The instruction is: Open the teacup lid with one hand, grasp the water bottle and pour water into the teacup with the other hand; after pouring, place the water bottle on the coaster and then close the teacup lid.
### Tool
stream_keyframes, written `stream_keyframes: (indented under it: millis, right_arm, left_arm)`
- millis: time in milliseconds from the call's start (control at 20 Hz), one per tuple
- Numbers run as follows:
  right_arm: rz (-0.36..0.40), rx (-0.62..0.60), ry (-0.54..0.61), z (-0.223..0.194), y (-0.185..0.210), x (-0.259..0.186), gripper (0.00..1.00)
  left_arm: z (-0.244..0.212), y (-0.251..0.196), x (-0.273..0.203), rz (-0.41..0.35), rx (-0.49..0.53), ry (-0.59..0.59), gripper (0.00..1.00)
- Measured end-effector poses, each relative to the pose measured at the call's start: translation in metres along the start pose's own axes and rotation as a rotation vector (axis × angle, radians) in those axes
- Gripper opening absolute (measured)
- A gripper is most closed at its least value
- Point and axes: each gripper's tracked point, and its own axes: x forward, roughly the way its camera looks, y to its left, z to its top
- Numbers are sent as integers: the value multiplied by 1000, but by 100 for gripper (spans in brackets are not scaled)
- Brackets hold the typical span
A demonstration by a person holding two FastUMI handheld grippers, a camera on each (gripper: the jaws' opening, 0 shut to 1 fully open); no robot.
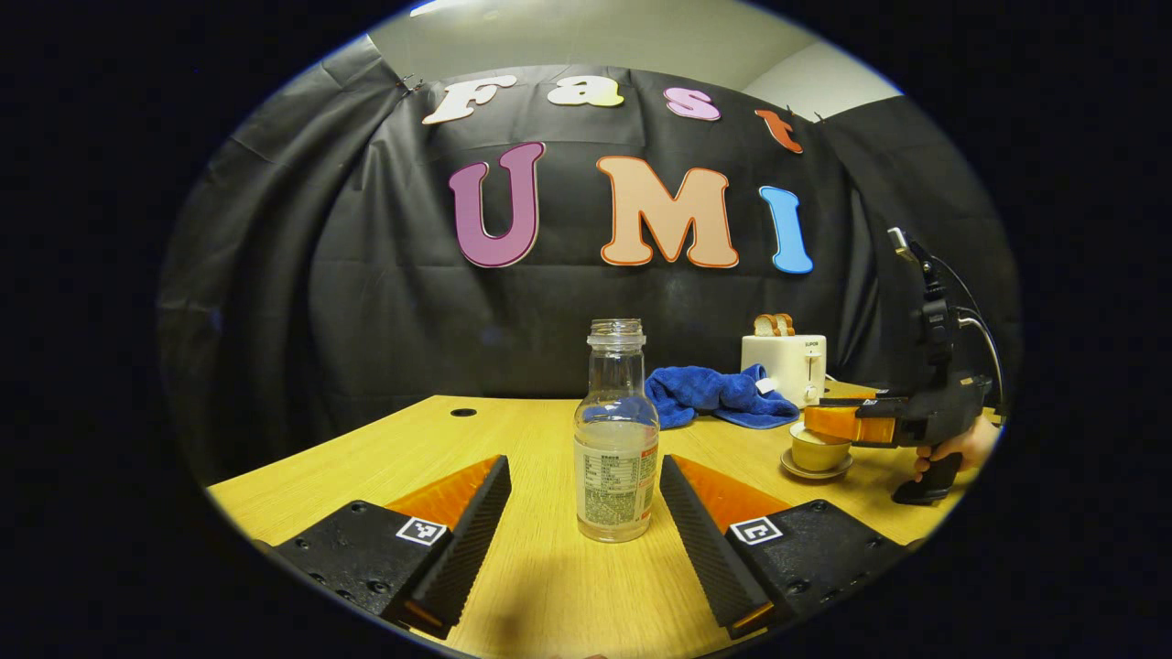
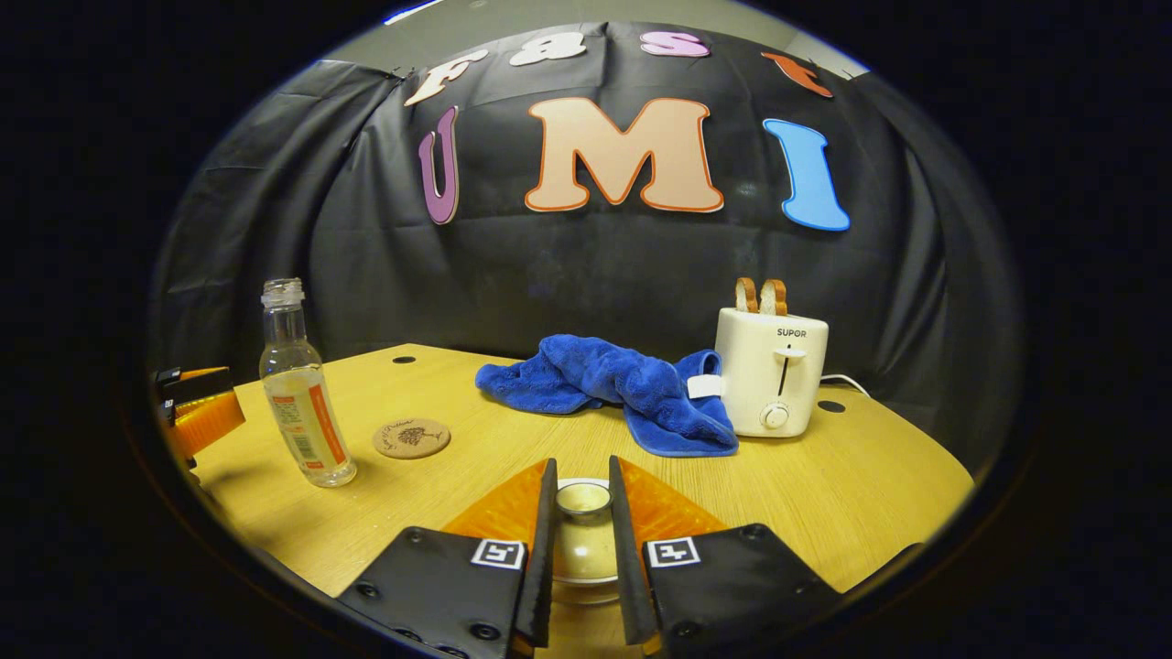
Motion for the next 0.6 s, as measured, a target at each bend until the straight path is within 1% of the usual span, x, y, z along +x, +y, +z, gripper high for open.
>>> stream_keyframes:
  millis: [200,350,500,600]
  right_arm:
    - [11,-7,-21,3,2,-1,34]
    - [-3,-31,-37,6,2,-5,34]
    - [-6,-37,-72,12,2,-10,34]
    - [-14,-8,-93,12,-3,-16,34]
  left_arm:
    - [0,0,0,-1,2,-2,96]
    - [0,1,2,2,4,-1,95]
    - [1,-7,5,-37,4,-2,96]
    - [0,-10,10,-46,5,-1,96]
